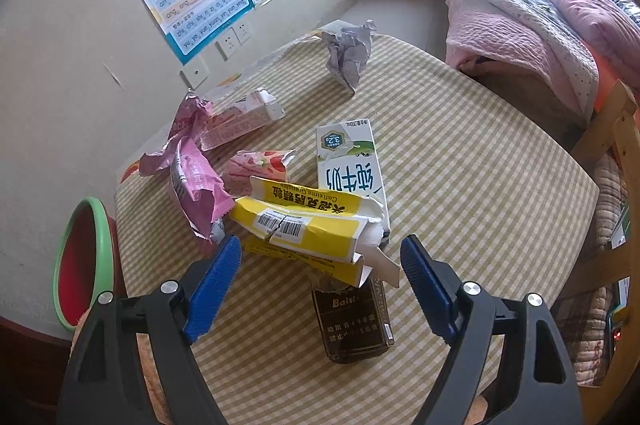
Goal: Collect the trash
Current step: 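Grasp the yellow carton on the table with the right gripper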
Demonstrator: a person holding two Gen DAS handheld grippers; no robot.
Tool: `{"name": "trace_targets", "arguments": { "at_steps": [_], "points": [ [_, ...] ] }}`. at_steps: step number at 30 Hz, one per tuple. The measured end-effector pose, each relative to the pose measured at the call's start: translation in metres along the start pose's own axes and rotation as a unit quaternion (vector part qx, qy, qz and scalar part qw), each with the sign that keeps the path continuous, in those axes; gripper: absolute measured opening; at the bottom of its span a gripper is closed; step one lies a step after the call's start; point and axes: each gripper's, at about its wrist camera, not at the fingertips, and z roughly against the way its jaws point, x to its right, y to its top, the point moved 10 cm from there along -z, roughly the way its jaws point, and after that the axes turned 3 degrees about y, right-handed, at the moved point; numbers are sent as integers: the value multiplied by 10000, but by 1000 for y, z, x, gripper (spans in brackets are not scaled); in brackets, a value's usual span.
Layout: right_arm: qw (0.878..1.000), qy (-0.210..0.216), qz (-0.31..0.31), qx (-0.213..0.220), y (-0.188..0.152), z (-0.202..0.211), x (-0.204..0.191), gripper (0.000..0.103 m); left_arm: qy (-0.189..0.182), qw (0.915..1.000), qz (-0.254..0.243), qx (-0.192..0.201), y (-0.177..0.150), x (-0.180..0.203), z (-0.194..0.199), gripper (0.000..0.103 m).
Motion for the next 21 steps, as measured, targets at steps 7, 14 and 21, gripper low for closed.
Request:
{"name": "trace_targets", "arguments": {
  "at_steps": [7, 14, 21],
  "points": [
    [9999, -65, 137, 71, 10, 0, 0, 79, 8, 9999, 107, 66, 5, -3, -1, 97],
    [9995, -131, 253, 100, 18, 1, 2, 80, -163, 9987, 478, -81, 8, -7, -8, 97],
    [9783, -797, 1865, -421, 24, -24, -20, 91, 1025, 9945, -192, 120, -12, -56, -48, 97]
  ]
}}
